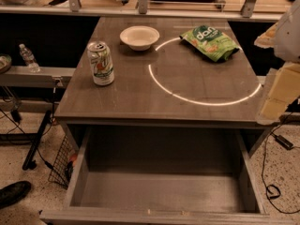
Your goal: Place 7up can into top drawer
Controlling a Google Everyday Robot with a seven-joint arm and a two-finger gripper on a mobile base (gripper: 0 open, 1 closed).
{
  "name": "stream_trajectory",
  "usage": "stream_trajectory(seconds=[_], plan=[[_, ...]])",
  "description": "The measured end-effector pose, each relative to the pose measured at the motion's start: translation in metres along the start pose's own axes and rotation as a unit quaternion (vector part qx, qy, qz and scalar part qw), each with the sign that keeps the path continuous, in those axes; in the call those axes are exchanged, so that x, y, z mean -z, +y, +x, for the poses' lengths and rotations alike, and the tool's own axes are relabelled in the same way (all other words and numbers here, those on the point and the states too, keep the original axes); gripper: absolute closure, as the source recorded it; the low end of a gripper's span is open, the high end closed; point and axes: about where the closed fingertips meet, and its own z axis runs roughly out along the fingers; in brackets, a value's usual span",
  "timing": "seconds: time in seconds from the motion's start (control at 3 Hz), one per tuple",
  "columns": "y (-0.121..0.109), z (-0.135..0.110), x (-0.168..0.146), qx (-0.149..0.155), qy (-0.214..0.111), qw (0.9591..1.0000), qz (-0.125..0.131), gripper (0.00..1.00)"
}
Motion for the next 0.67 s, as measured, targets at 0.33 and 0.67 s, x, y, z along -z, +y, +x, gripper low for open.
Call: stream_trajectory(seconds=[0.33,0.67], plan=[[-0.0022,-0.0027,-0.0006,0.003,-0.002,1.0,0.002,0.0],[-0.0046,-0.0059,-0.0013,0.006,-0.003,1.0,0.004,0.0]])
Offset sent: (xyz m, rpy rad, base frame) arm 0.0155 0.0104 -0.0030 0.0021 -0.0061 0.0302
